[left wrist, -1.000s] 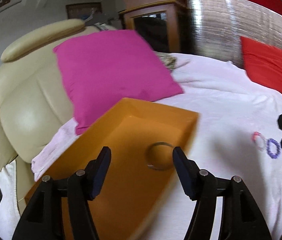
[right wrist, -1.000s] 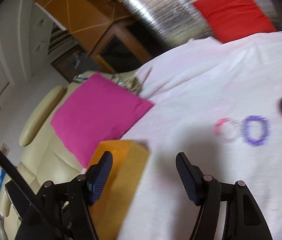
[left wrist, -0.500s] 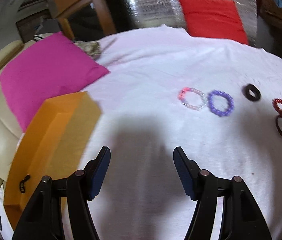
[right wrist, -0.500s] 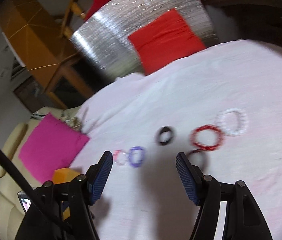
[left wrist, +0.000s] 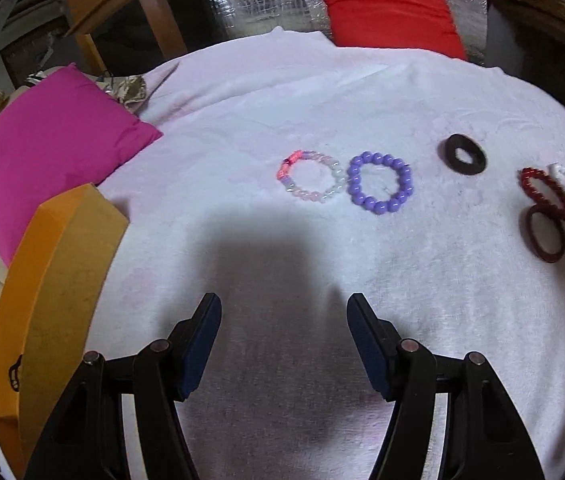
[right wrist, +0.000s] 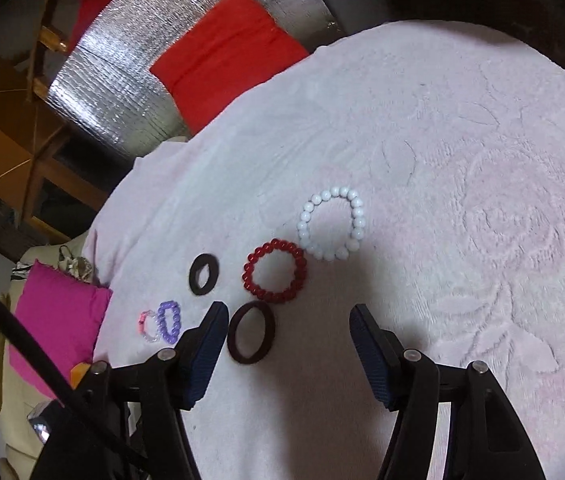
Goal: Organize jewelry
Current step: 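Move both open tools back over the remaining jewelry, then grasp the maroon ring with the left tool while the right tool grasps the white bead bracelet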
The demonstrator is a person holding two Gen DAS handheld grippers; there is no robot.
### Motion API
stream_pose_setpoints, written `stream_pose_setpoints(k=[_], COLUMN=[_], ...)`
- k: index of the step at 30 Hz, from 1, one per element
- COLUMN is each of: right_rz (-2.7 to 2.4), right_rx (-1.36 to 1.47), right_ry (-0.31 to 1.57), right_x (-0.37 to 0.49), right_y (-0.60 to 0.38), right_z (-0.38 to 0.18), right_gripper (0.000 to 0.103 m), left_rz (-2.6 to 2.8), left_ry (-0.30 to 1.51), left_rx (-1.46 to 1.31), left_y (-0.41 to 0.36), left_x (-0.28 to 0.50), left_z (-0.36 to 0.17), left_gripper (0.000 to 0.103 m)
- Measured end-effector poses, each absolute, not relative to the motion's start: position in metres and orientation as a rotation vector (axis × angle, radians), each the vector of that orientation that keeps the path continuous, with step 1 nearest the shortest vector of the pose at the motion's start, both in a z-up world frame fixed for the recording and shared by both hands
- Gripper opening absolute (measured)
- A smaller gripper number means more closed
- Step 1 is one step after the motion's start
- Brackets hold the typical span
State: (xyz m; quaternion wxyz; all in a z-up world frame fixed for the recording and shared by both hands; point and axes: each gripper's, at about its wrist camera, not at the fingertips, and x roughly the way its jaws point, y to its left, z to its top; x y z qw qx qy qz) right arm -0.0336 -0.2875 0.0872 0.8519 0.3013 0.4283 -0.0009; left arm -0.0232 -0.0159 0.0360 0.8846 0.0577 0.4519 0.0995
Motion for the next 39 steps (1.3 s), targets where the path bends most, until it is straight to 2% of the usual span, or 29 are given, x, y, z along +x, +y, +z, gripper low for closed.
stream_pose_setpoints(k=[7,9,11,16,17,19,20,22,24,25,26,28,29,31,34,39], right_rz=[-0.103,-0.124,-0.132,-0.136,-0.137,-0.138,-0.14,-0.157,-0.19,-0.198,-0.201,-0.218,-0.224,-0.215,-0.201,-0.173], right_rx=[0.71,0.691,0.698,0.673,0.648,0.6,0.58,0.52,0.403,0.361,0.333,0.306,0.306,0.32,0.304,0.296], right_ry=[0.892,0.888,0.899,0.887,0.889,0.902,0.913,0.923,0.913,0.912,0.908,0.891,0.883,0.874,0.863,0.803], right_x=[-0.022,-0.017,-0.008,0.013,0.017,0.026,0.031,0.04,0.045,0.045,0.046,0.044,0.043,0.039,0.027,-0.002], right_y=[-0.328,-0.338,-0.346,-0.349,-0.346,-0.338,-0.335,-0.326,-0.315,-0.311,-0.307,-0.303,-0.304,-0.306,-0.303,-0.303], right_z=[0.081,0.079,0.075,0.068,0.068,0.065,0.061,0.055,0.055,0.054,0.055,0.059,0.061,0.064,0.071,0.088], right_gripper=[0.059,0.049,0.045,0.042,0.042,0.038,0.037,0.03,0.01,0.01,0.01,0.01,0.01,0.01,0.01,0.01], left_rz=[-0.025,-0.099,-0.141,-0.267,-0.282,-0.297,-0.293,-0.291,-0.294,-0.296,-0.297,-0.281,-0.279,-0.293,-0.28,-0.246], left_ry=[0.89,0.901,0.907,0.906,0.906,0.909,0.905,0.886,0.88,0.874,0.87,0.858,0.854,0.848,0.857,0.848], left_rx=[0.075,0.027,-0.004,0.02,0.023,0.016,0.011,0.012,0.027,0.035,0.044,0.08,0.087,0.095,0.131,0.111], left_y=[-0.043,-0.054,-0.069,-0.117,-0.124,-0.136,-0.141,-0.145,-0.148,-0.15,-0.15,-0.151,-0.144,-0.142,-0.141,-0.118], left_x=[-0.02,-0.012,-0.007,0.005,0.007,0.014,0.018,0.021,0.02,0.019,0.018,0.016,0.014,0.013,0.008,-0.009], left_z=[0.044,0.044,0.043,0.035,0.033,0.03,0.028,0.028,0.028,0.028,0.028,0.029,0.03,0.031,0.034,0.056], left_gripper=[0.067,0.067,0.067,0.067,0.068,0.079,0.08,0.081,0.081,0.08,0.078,0.05,0.044,0.017,0.006,0.005])
